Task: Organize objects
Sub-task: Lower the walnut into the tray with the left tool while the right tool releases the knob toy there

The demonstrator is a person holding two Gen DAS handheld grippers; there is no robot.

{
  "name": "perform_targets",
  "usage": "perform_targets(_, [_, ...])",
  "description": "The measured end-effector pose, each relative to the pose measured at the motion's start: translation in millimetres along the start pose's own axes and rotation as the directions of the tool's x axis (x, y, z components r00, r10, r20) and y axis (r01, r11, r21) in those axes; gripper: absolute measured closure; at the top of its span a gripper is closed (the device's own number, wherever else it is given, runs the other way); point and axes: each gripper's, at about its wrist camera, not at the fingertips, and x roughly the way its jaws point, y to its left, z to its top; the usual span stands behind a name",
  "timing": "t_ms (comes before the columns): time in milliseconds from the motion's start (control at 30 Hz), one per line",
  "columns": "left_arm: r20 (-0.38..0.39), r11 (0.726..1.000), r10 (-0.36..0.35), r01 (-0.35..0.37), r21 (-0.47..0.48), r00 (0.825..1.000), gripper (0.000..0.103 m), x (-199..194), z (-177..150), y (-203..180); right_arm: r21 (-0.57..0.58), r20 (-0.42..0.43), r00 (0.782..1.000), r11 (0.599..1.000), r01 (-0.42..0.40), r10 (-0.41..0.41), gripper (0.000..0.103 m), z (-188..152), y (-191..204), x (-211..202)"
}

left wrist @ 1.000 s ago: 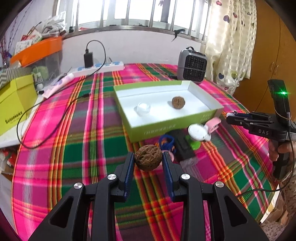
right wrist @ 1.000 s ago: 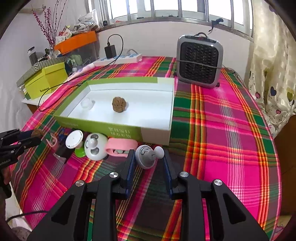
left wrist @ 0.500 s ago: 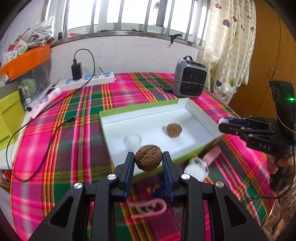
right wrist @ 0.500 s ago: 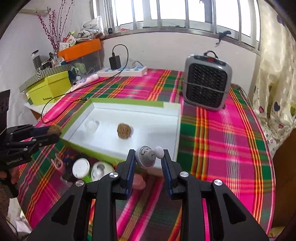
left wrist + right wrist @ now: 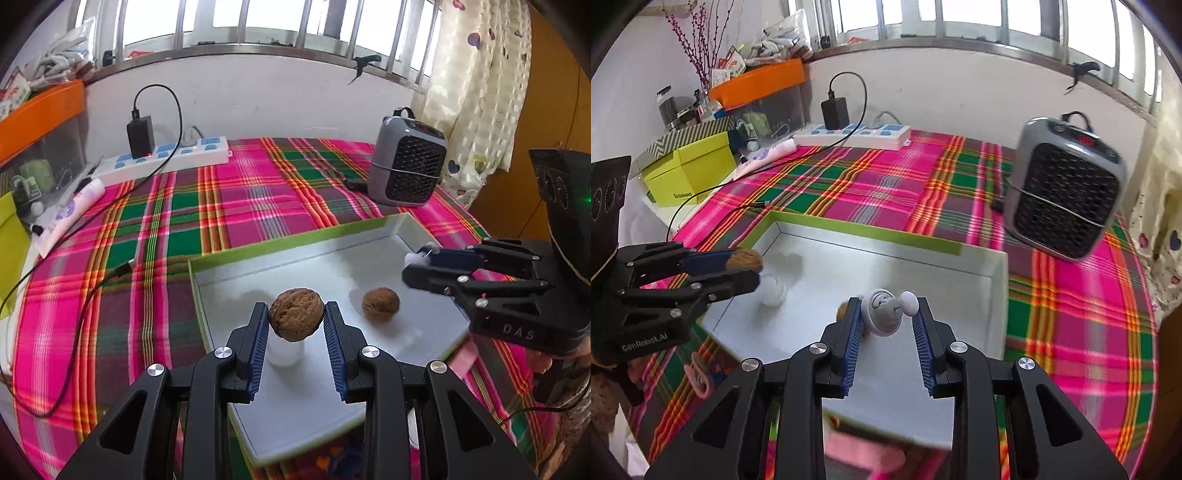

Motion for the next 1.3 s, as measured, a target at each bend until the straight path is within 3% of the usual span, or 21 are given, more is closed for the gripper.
perform_targets(467, [-0.074,1.000,0.016,-0.016,0.004,0.997,0.074,44.2,17.6,10.2,-0.048,-0.092,0.996,0.999,0.008,-0.012,0.074,21.9,4.0,46.9])
perform_targets(1133, [-0.098,0.999,0.033,-0.030,0.033,0.995,0.074,55.1,18.0,12.2,-0.050,-0.123,0.992,0.998,0.026,-0.032,0.074,22.5,6.1,64.3])
perform_targets(1300, [-0.100,0.999,0.043,-0.040,0.035,0.994,0.074,54.8,18.1,13.2,-0.044,-0.123,0.992,0.998,0.035,-0.040,0.061,22.2,6.7,64.6])
